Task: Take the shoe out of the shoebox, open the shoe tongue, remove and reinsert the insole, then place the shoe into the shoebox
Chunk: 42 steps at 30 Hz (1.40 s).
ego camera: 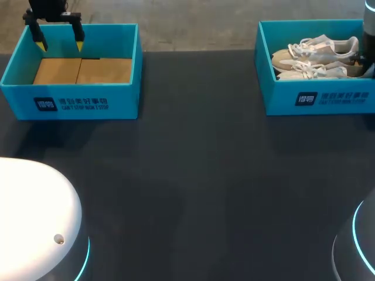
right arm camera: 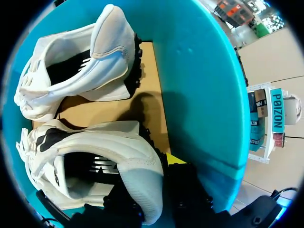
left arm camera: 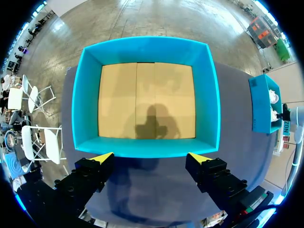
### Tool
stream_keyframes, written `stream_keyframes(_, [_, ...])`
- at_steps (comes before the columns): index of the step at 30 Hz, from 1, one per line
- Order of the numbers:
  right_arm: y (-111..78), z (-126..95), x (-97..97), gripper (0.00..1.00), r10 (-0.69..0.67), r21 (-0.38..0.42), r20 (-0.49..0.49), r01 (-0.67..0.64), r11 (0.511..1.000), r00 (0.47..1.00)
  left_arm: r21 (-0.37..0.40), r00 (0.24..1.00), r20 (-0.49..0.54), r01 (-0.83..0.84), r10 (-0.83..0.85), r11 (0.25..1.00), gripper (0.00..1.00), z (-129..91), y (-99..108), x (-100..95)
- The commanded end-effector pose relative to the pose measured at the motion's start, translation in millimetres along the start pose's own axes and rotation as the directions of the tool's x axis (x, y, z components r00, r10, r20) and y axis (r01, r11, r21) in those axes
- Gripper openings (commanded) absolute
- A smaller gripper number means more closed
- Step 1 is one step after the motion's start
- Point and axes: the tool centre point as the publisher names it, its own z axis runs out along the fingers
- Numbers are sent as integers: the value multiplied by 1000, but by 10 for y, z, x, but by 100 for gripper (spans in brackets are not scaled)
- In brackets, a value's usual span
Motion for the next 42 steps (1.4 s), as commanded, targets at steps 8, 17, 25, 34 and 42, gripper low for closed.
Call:
stream_keyframes(8, [-131, -694, -166, 0, 1, -28, 12, 0, 1000, 1000, -1, 1000, 1, 0, 0, 1000, 100, -4, -2, 0])
stream_keyframes(17, [-220, -1241, -189, 0, 0, -56, 5, 0, 998, 1000, -1, 1000, 1, 0, 0, 1000, 100, -4, -2, 0])
stream_keyframes(25, [-253, -1592, -208, 0, 7, -87, 39, -4, 996, 999, -1, 1000, 1, 0, 0, 1000, 100, -4, -2, 0])
stream_keyframes(34, [-292, -1841, -240, 0, 1, -82, 78, 5, 997, 997, -1, 1000, 1, 0, 0, 1000, 100, -4, -2, 0])
stream_keyframes(42, [-321, -1930, -190, 0, -2, -84, 78, 9, 996, 997, -1, 1000, 1, 0, 0, 1000, 100, -4, -2, 0])
